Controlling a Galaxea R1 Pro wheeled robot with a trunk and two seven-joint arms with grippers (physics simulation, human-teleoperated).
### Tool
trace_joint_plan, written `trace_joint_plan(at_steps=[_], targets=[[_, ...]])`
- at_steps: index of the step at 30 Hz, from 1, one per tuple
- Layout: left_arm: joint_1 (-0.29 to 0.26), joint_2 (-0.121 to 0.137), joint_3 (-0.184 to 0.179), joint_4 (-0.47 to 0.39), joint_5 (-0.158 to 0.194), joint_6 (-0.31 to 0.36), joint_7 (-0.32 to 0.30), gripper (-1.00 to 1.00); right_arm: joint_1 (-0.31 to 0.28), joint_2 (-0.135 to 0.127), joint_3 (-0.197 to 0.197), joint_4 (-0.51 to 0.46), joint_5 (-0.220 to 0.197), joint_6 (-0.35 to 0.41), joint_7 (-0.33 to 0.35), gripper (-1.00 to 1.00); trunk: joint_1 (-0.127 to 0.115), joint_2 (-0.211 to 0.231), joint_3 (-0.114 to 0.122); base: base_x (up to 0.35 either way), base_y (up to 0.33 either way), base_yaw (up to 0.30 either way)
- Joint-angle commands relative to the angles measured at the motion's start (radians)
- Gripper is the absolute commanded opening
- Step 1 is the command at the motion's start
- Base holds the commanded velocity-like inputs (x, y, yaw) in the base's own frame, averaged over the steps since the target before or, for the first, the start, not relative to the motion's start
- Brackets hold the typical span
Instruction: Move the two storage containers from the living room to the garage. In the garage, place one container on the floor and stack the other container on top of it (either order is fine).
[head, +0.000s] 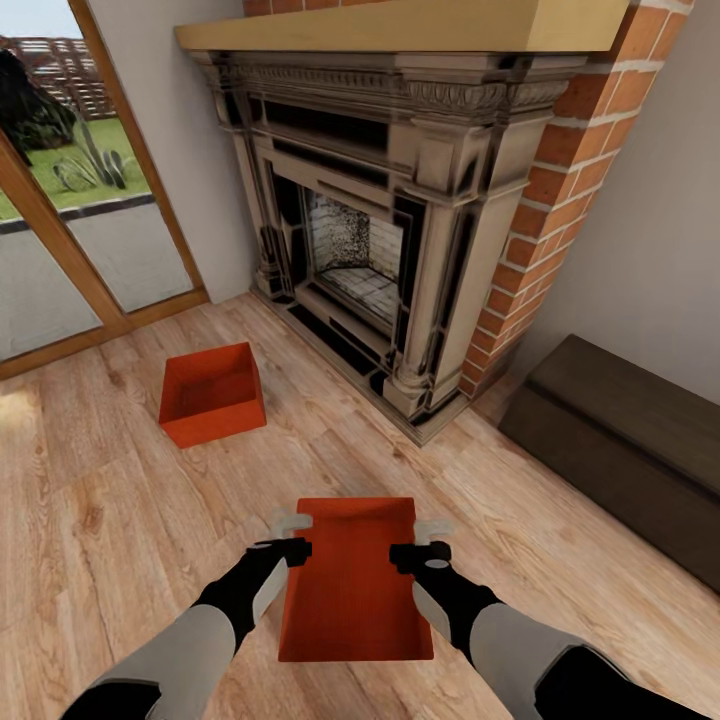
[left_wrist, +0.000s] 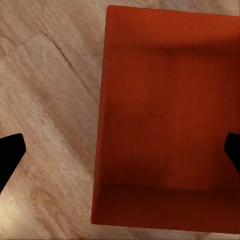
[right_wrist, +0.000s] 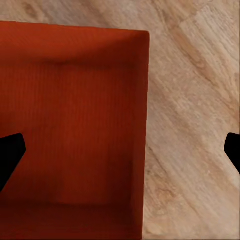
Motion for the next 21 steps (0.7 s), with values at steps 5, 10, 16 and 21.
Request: trace_joint_plan(at_steps=[5,10,16,21], targets=[[-0.001,0.017,0.006,-0.033,0.008,-0.005,0.002,1.00,-0.001,0.000,0.009,-0.004,-0.022,-0.031,-0.004,1.00,0.000,0.000,-0.001,0.000,0.000,0.000],[-0.001,0.019,0.007,-0.047,0.007,-0.005,0.004,1.00,-0.001,-0.004,0.011,-0.006,-0.020,-0.038,-0.002,1.00,0.000,0.000,-0.001,0.000,0.000,0.000],[-0.001,0.021,0.007,-0.048,0.007,-0.007,-0.003,1.00,-0.001,-0.004,0.012,-0.006,-0.020,-0.034,-0.002,1.00,0.000,0.000,-0.001,0.000,0.000,0.000],[-0.001,0.020,0.006,-0.048,0.007,-0.007,-0.008,1.00,-0.001,-0.004,0.012,-0.006,-0.018,-0.037,0.003,1.00,0.000,0.000,-0.001,0.000,0.000,0.000]])
